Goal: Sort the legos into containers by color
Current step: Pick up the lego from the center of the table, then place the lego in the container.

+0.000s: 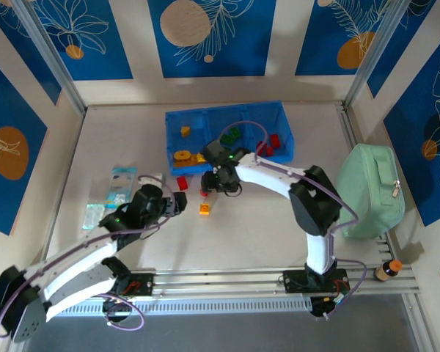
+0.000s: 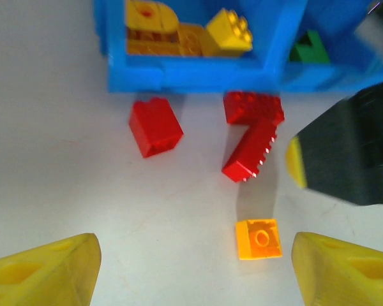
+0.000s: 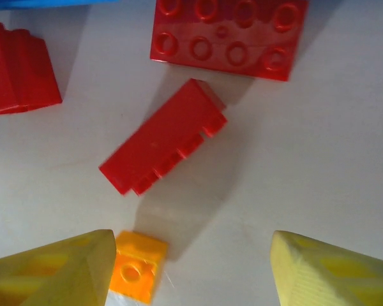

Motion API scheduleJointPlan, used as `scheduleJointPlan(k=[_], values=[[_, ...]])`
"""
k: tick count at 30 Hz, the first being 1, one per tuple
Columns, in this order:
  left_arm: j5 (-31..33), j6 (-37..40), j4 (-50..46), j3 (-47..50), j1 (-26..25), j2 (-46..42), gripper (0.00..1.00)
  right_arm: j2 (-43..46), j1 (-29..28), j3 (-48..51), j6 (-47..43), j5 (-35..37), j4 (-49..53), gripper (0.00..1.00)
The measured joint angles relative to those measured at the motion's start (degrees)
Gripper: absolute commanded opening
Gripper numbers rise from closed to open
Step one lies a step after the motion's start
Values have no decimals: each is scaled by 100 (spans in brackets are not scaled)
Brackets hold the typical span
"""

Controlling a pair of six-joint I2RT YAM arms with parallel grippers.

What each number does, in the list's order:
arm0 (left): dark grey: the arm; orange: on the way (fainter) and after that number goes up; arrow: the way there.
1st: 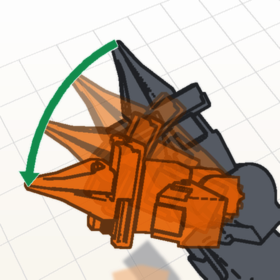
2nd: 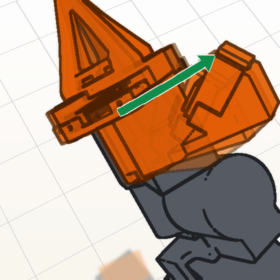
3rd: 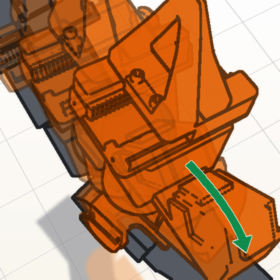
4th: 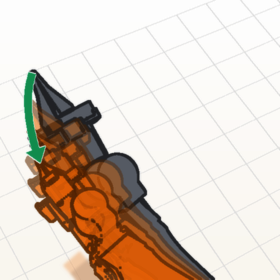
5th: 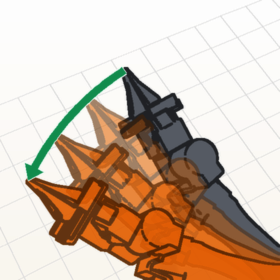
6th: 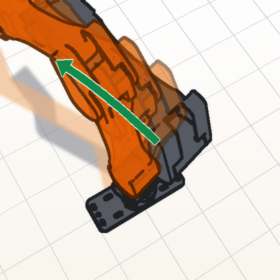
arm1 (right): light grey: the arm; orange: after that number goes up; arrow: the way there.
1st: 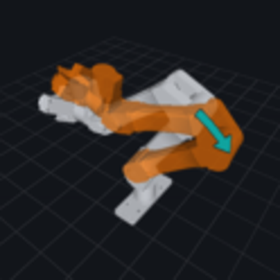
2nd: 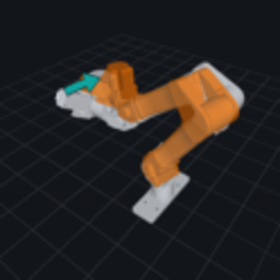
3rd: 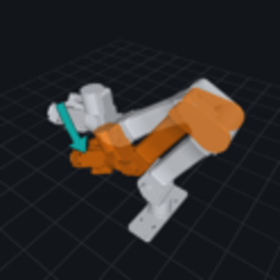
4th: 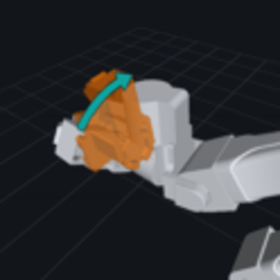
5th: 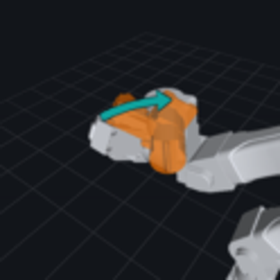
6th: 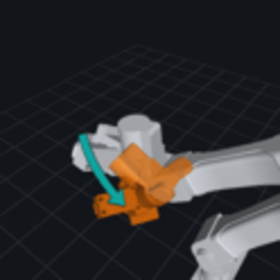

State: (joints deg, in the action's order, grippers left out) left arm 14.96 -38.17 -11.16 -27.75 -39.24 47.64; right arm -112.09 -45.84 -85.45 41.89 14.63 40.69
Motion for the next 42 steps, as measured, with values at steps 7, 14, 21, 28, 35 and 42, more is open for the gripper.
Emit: scheduleJointPlan(k=[7, 14, 21, 28, 35, 42], values=[[186, -251, -575, 271, 74, -638, 78, -940, -184, -992, 487, 358, 297, 62], [205, -247, -793, 308, 181, -704, 78, -1202, -177, -1016, 616, 492, 400, 61], [175, -190, -721, 306, 326, -337, 78, -1248, -151, -916, 623, 551, 498, 50], [155, -50, -621, 157, 348, 48, 77, -918, -96, -404, 595, 645, 249, 22], [-107, 35, -267, -302, 428, 1069, 80, 13, -15, 234, 442, 802, 656, 18], [-315, 120, -70, -1047, 507, 2463, 82, 1333, 1565, -109, -334, 940, 817, 17]])
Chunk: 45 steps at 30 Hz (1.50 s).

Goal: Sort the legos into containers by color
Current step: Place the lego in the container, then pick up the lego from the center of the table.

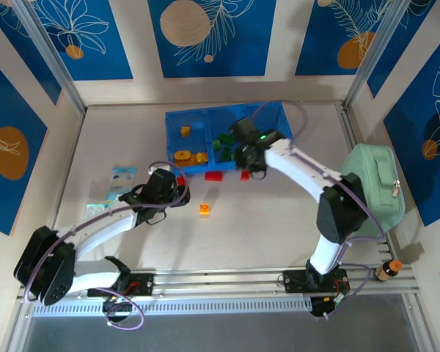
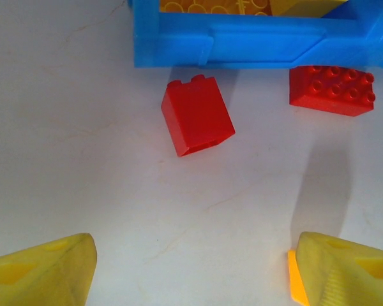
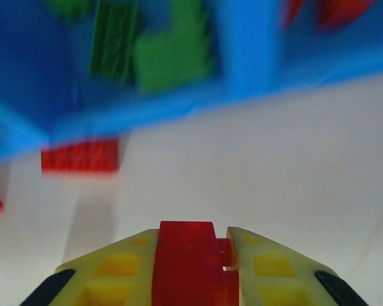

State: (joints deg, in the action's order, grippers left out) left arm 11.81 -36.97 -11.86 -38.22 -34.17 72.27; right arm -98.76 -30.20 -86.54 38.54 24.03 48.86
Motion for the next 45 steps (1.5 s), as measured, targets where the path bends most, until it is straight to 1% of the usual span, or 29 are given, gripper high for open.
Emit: scheduleJointPlan(k=[3, 5, 8, 13, 14, 15, 17, 18, 19, 22, 23, 25, 28, 32, 36, 39, 40, 42, 45], values=[[-81, 0, 52, -195, 142, 402, 82, -103, 817, -479, -374, -11, -15, 18], [-120, 0, 74, -348, 247, 708, 82, -372, 1198, -857, -597, -79, -11, 18], [-160, 0, 74, -568, 356, 1113, 83, -1069, 1504, -1596, -874, -223, 35, 18], [-282, 2, 74, -927, 435, 1663, 83, -2472, 1703, -2848, -1176, -315, 221, 22], [-293, 2, 76, -1005, 437, 1777, 83, -2669, 1735, -3003, -1217, -315, 264, 25], [-304, 4, 79, -1078, 439, 1882, 83, -2861, 1766, -3171, -1246, -310, 345, 35], [-313, 4, 76, -1191, 442, 2037, 82, -3104, 1805, -3438, -1311, -304, 503, 66], [-323, 9, 76, -1252, 444, 2124, 81, -3180, 1823, -3567, -1362, -306, 584, 70], [-323, 22, 70, -1309, 444, 2194, 81, -3211, 1823, -3659, -1399, -313, 645, 72], [-321, 57, 52, -1523, 444, 2465, 77, -3141, 1801, -3799, -1478, -319, 739, 73], [-319, 74, 48, -1606, 444, 2568, 74, -3056, 1781, -3740, -1482, -304, 728, 73], [-315, 109, 33, -1716, 450, 2693, 68, -2712, 1722, -3265, -1475, -293, 557, 73], [-273, 146, -31, -1919, 466, 2907, 57, -1930, 1519, -2186, -1423, -293, 341, 72], [-219, 149, -87, -2065, 481, 3110, 43, -758, 1071, -717, -1217, -350, -76, 71], [-247, 153, -140, -2142, 605, 3176, 39, -13, 704, 313, -988, -503, -485, 69], [-264, 221, -212, -2422, 739, 3362, 37, 122, 494, 732, -890, -540, -634, 69], [-264, 264, -229, -2542, 791, 3445, 36, 114, 428, 822, -848, -555, -675, 70], [-269, 332, -256, -2804, 892, 3604, 33, 98, 278, 960, -800, -623, -748, 75], [-282, 444, -341, -3086, 973, 3748, 32, 4, 22, 981, -682, -682, -813, 80]])
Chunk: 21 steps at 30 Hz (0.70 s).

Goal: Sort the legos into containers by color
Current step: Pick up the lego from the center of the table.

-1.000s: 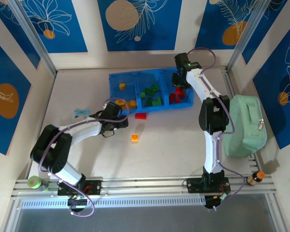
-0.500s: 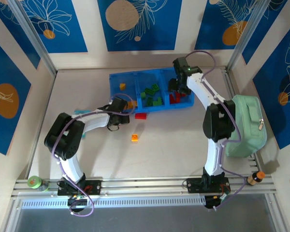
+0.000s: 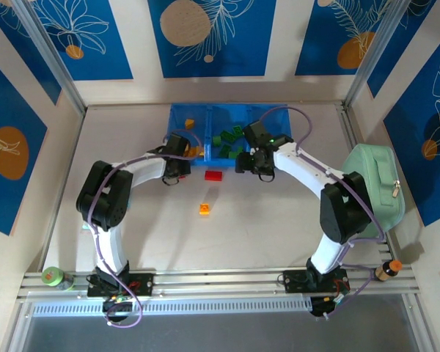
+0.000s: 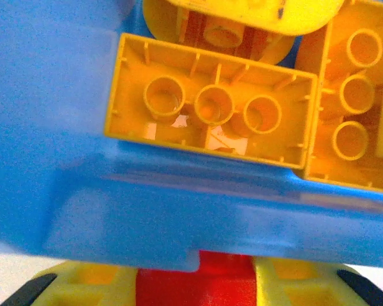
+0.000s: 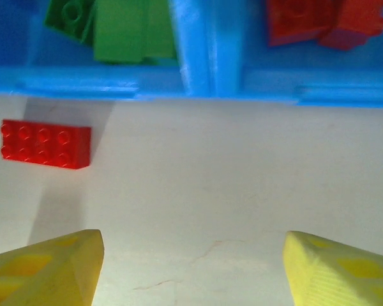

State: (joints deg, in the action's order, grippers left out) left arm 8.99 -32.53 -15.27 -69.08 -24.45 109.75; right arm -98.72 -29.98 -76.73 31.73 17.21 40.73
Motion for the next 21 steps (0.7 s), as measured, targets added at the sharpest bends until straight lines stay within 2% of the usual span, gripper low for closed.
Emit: scheduleJointPlan(k=[2, 6, 15, 21], values=[[-2, 11, -20, -13, 20, -33, 32, -133, -181, -11, 81, -39, -52, 84], [-105, 0, -17, 358, 7, -518, 32, -684, -538, -321, 289, -85, -37, 85], [-116, -164, -264, 1718, -44, -3265, 32, -2087, -1069, -1875, 809, 210, 323, 87], [9, -164, -719, 2149, -44, -4402, 33, -2787, -1158, -2702, 1038, 382, 662, 87]])
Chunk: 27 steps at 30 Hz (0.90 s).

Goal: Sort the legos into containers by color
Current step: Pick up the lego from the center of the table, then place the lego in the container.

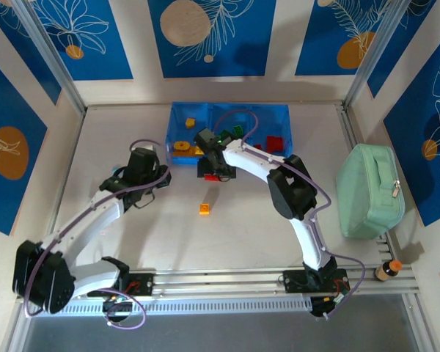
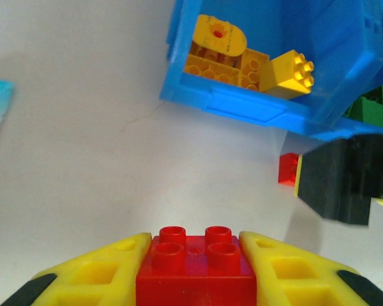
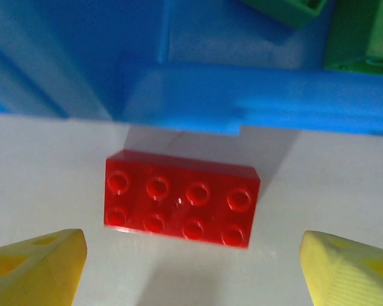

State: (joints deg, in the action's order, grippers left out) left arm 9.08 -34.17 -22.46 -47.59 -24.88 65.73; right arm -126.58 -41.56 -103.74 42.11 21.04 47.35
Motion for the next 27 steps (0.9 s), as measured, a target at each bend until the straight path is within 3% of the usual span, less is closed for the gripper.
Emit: scheduleJointPlan(k=[7, 10, 13, 16, 23, 27], values=[[149, 0, -496, 267, 0, -756, 33, -658, -83, -758, 151, 109, 398, 83], [155, 0, -616, 328, 0, -894, 33, -754, -118, -804, 192, 136, 503, 70], [151, 2, -723, 337, 0, -1019, 33, -774, -144, -796, 216, 177, 575, 50], [129, 46, -732, 326, 0, -1174, 33, -616, -184, -562, 249, 221, 476, 44], [-127, 295, -669, 50, -190, -1150, 34, 1093, -50, 813, 122, 402, 544, 43], [-111, 463, -621, -155, -844, -763, 34, 2293, 802, 994, -177, 404, 363, 43]])
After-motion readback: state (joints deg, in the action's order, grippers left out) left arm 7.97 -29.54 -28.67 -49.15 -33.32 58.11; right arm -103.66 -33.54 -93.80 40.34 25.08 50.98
